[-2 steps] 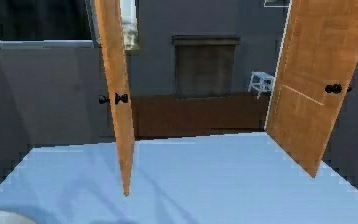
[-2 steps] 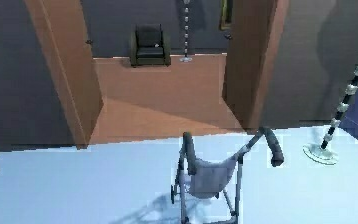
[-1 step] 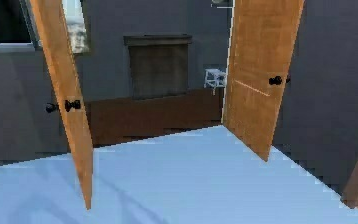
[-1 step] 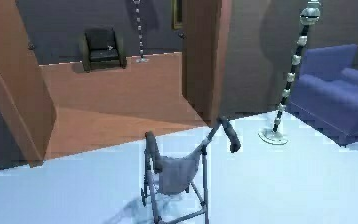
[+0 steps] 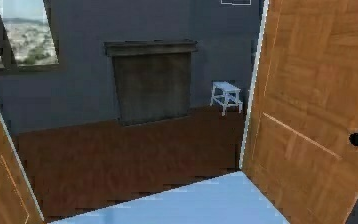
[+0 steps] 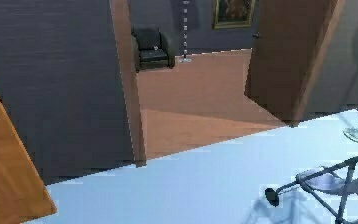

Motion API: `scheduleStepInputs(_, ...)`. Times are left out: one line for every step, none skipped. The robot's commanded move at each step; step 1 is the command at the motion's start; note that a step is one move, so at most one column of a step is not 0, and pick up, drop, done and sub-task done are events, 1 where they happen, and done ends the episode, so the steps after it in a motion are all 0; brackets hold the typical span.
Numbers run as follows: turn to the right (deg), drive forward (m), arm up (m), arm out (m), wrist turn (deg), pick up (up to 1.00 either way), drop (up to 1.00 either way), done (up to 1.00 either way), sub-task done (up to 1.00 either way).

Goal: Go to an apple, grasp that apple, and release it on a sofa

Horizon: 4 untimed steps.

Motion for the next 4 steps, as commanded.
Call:
scheduleStepInputs(0.0,1.0,0.0,0.0,0.0,0.0,0.0,0.0,0.0)
scheduleStepInputs(3.0,0.0,0.0,0.0,0.0,0.0,0.0,0.0,0.0)
scheduleStepInputs(0.0,1.0,0.0,0.0,0.0,0.0,0.0,0.0,0.0)
scheduleStepInputs(6.0,0.0,0.0,0.0,0.0,0.0,0.0,0.0,0.0)
